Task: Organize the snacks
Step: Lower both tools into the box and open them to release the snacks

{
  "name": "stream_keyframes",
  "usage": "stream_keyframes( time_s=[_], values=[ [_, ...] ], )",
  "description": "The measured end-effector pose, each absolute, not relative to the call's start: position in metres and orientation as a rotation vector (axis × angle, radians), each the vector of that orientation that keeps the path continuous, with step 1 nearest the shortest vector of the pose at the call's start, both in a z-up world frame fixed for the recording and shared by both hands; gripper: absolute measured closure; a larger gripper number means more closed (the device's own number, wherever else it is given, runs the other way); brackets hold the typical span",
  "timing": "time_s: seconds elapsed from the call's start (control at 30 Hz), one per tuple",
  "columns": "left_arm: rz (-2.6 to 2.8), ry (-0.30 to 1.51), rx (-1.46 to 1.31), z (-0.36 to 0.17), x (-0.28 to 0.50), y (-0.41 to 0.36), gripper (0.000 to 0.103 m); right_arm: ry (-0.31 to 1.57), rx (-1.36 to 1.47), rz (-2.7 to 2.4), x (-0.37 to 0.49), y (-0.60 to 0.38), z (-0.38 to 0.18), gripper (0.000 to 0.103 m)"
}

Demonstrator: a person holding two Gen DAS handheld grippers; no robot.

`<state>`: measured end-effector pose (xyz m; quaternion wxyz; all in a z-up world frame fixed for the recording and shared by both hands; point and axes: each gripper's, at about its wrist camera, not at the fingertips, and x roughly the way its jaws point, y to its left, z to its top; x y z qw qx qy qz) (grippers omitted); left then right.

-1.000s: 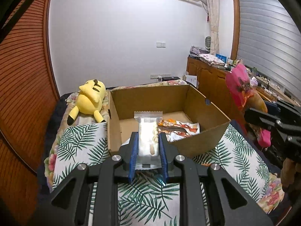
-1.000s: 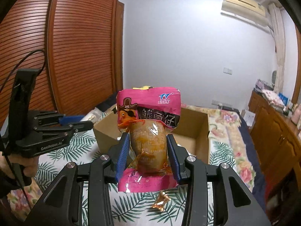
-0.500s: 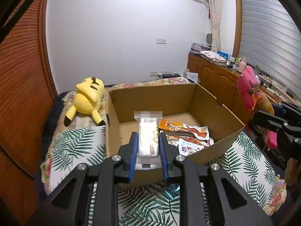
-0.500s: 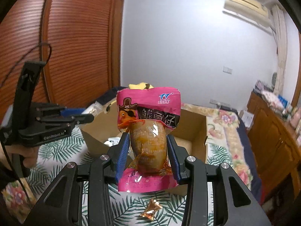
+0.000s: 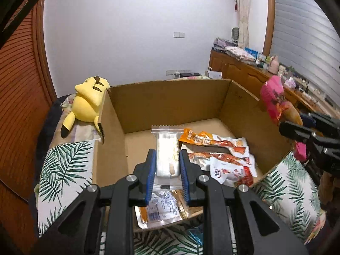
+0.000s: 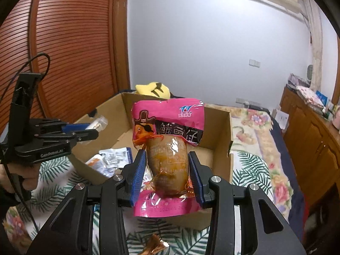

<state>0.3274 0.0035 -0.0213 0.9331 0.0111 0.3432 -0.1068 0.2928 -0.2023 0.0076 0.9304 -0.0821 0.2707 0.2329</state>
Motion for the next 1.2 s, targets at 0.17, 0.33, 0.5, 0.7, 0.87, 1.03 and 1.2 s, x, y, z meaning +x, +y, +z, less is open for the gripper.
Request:
stream_keyframes(
  time_s=[0.17, 0.33, 0.5, 0.7, 0.87, 1.03, 1.2],
  values=[
    [-0.236, 0.725, 0.040, -0.031, 0.335, 0.000, 0.083, 0.572, -0.175, 0.490, 0.303, -0.194, -0.004, 0.063],
    [-0.265, 0.736, -0.002, -0.035, 0.338, 0.001, 0.082, 0.591, -0.164, 0.492, 0.316, -0.188, -0.013, 0.063],
    [-0.285, 0.733, -0.028, -0.036, 0.339, 0.004, 0.079, 0.609, -0.199, 0.492, 0.320, -0.178, -0.024, 0.063],
    [-0.296, 0.722, -0.032, -0.035, 0.337, 0.000, 0.068, 0.633, -0.182, 0.497, 0.326, -0.177, -0.029, 0.063],
    [-0.301, 0.719, -0.026, -0.035, 0.335, -0.004, 0.058, 0.659, -0.178, 0.507, 0.330, -0.180, -0.031, 0.058],
    [-0.299, 0.714, -0.029, -0.035, 0.335, -0.006, 0.053, 0.651, -0.176, 0.496, 0.330, -0.183, -0.028, 0.050],
    [-0.272, 0.711, -0.014, -0.033, 0.334, -0.008, 0.050, 0.623, -0.163, 0.509, 0.317, -0.184, -0.022, 0.046]
  ],
)
